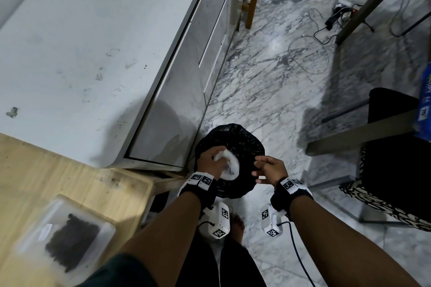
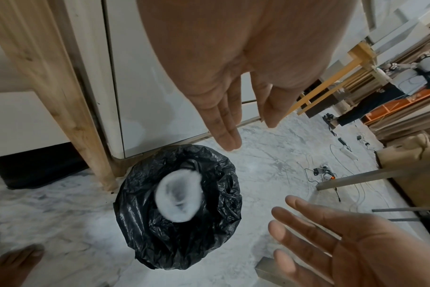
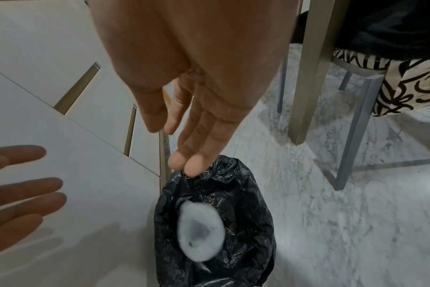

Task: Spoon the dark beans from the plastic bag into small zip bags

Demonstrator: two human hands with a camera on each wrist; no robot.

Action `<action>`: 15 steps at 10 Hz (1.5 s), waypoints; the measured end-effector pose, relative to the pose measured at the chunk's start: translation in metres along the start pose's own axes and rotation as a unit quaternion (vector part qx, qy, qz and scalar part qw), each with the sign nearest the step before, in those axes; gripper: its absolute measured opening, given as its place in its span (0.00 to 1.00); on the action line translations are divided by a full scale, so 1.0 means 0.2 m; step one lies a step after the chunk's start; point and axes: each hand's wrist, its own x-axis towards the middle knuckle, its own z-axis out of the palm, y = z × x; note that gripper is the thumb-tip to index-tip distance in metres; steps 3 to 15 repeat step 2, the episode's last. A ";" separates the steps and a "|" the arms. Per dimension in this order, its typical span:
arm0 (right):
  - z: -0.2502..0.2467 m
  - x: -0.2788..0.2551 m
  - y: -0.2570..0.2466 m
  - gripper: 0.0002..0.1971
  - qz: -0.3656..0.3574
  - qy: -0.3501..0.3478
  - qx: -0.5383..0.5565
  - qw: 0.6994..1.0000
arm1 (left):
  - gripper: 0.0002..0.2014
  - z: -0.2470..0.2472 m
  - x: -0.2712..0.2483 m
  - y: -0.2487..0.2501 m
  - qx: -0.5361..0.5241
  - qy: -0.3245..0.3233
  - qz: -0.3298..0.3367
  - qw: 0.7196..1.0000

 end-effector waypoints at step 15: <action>0.01 -0.04 -0.03 0.08 -0.007 -0.012 0.003 1.000 | 0.14 -0.01 -0.05 0.08 -0.002 0.016 0.007 1.000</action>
